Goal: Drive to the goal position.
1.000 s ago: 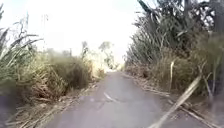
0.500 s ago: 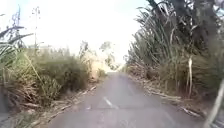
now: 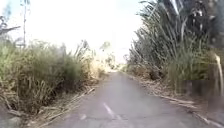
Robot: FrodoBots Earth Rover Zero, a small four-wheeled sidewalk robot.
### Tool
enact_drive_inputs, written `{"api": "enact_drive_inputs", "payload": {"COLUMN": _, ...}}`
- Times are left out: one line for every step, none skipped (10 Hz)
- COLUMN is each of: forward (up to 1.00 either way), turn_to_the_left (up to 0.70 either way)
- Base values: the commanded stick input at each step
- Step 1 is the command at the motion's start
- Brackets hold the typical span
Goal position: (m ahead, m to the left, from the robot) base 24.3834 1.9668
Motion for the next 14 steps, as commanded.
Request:
{"api": "enact_drive_inputs", "payload": {"forward": 0.70, "turn_to_the_left": -0.01}}
{"api": "enact_drive_inputs", "payload": {"forward": 0.70, "turn_to_the_left": -0.01}}
{"api": "enact_drive_inputs", "payload": {"forward": 0.70, "turn_to_the_left": -0.01}}
{"api": "enact_drive_inputs", "payload": {"forward": 0.70, "turn_to_the_left": -0.01}}
{"api": "enact_drive_inputs", "payload": {"forward": 0.70, "turn_to_the_left": -0.01}}
{"api": "enact_drive_inputs", "payload": {"forward": 0.70, "turn_to_the_left": -0.01}}
{"api": "enact_drive_inputs", "payload": {"forward": 0.70, "turn_to_the_left": -0.01}}
{"api": "enact_drive_inputs", "payload": {"forward": 0.70, "turn_to_the_left": -0.01}}
{"api": "enact_drive_inputs", "payload": {"forward": 0.70, "turn_to_the_left": -0.01}}
{"api": "enact_drive_inputs", "payload": {"forward": 0.70, "turn_to_the_left": -0.01}}
{"api": "enact_drive_inputs", "payload": {"forward": 0.70, "turn_to_the_left": -0.01}}
{"api": "enact_drive_inputs", "payload": {"forward": 0.70, "turn_to_the_left": -0.01}}
{"api": "enact_drive_inputs", "payload": {"forward": 0.70, "turn_to_the_left": -0.01}}
{"api": "enact_drive_inputs", "payload": {"forward": 0.70, "turn_to_the_left": -0.01}}
